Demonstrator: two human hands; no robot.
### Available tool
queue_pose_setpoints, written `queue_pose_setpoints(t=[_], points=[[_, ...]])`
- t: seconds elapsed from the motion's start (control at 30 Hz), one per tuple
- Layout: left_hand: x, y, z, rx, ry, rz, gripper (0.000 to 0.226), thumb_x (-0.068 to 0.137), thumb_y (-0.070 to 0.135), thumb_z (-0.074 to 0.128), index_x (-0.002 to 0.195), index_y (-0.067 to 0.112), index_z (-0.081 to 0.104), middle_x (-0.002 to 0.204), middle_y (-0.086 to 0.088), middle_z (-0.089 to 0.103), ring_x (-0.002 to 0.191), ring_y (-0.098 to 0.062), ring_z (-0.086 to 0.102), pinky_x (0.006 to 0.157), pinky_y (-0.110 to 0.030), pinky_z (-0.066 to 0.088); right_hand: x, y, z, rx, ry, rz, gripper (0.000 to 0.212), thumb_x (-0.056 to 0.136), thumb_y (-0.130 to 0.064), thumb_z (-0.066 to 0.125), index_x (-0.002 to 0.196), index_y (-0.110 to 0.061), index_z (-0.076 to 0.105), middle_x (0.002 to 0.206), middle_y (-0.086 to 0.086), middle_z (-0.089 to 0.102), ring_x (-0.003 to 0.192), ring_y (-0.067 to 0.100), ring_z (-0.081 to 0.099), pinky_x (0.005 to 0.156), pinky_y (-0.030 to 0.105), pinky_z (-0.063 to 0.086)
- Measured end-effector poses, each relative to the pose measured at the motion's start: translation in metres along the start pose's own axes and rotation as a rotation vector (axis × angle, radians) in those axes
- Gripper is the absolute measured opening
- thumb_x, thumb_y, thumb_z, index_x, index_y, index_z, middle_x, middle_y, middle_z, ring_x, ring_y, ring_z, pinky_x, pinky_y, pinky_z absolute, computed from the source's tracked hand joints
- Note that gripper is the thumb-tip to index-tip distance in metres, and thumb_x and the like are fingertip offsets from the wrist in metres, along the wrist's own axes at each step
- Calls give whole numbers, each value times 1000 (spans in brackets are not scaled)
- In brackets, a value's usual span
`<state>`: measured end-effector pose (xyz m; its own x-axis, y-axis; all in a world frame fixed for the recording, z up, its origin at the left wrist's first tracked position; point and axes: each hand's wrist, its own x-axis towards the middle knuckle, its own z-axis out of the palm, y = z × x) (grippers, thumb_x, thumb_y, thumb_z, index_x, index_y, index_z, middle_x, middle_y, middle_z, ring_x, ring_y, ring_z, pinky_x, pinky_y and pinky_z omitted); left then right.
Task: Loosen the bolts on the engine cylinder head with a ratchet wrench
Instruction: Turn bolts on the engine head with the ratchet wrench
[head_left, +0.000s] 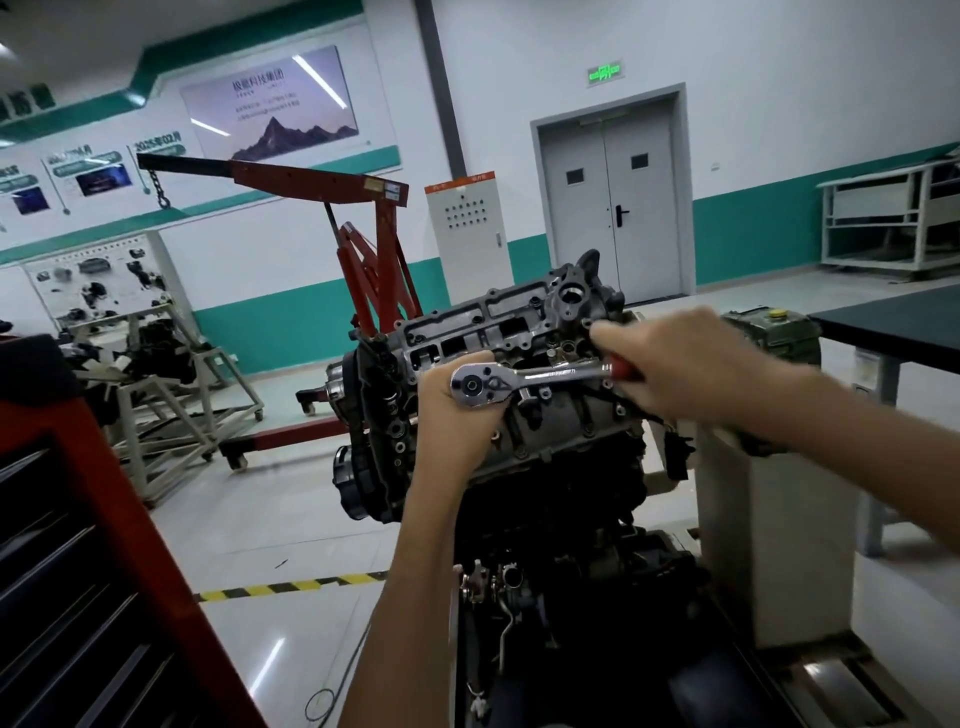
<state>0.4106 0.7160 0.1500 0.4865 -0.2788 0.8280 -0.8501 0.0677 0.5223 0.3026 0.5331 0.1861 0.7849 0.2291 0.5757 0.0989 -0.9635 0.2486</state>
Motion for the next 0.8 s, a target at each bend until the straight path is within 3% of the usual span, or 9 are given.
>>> queue_pose_setpoints(t=[0.07,0.17,0.27,0.37,0.43,0.5,0.6,0.7,0.8], points=[[1,1,-2,29,-56,14,52,75,-15,58,49,28,47,48,10,42,51,-1,34,51,-24,29,12,8,-12,-95,43,-1,16,83,-22,56,93,-18,44,57,-13,35,50,8,43,55,25,40],[-9,-3,1,-10,65,-32,23,75,-10,62,61,1,47,56,-10,45,55,-11,38,52,-31,32,0,-8,0,-50,19,89,13,86,-22,52,91,-21,41,58,-12,38,50,1,40,50,15,33],[-18,-4,11,-24,196,17,21,73,-3,60,70,11,45,63,4,47,57,-6,40,53,-20,34,-30,-46,32,187,53,242,12,88,-22,50,86,-24,37,59,-13,41,49,2,44,46,13,40],[-16,-2,29,-89,273,-30,39,78,-10,60,74,26,46,63,19,52,57,1,47,56,-11,40,-48,-100,63,631,75,391,21,85,-18,53,78,-25,35,57,-7,45,44,4,43,42,16,37],[-12,-1,37,-181,287,-110,45,82,-8,58,68,33,46,58,18,49,54,1,44,61,-17,40,-50,-130,79,877,138,445,25,83,-11,55,71,-24,37,51,-8,43,39,8,42,41,15,33],[-7,-1,39,-348,234,-138,46,80,-6,53,58,33,45,57,17,40,55,-1,34,63,-19,37,-48,-134,83,940,164,453,27,82,-9,55,69,-25,38,48,-8,41,38,9,42,41,13,31],[-2,-6,26,-347,221,-159,46,72,-18,46,50,23,45,52,6,41,53,-6,36,54,-19,32,-47,-98,72,754,66,331,12,81,-16,53,77,-20,42,54,-4,44,42,13,44,44,22,36],[-4,-5,13,-74,89,-79,25,67,-11,50,52,7,41,52,-13,38,55,-10,34,50,-23,27,-35,-41,45,394,-74,141,9,84,-17,51,82,-20,43,58,-5,49,46,10,51,43,19,39],[2,-1,7,76,-34,8,36,74,-13,57,52,13,43,47,12,39,49,-1,31,50,-16,26,-9,5,8,16,-19,40,14,85,-18,54,83,-21,41,55,-13,38,46,3,41,44,12,28]])
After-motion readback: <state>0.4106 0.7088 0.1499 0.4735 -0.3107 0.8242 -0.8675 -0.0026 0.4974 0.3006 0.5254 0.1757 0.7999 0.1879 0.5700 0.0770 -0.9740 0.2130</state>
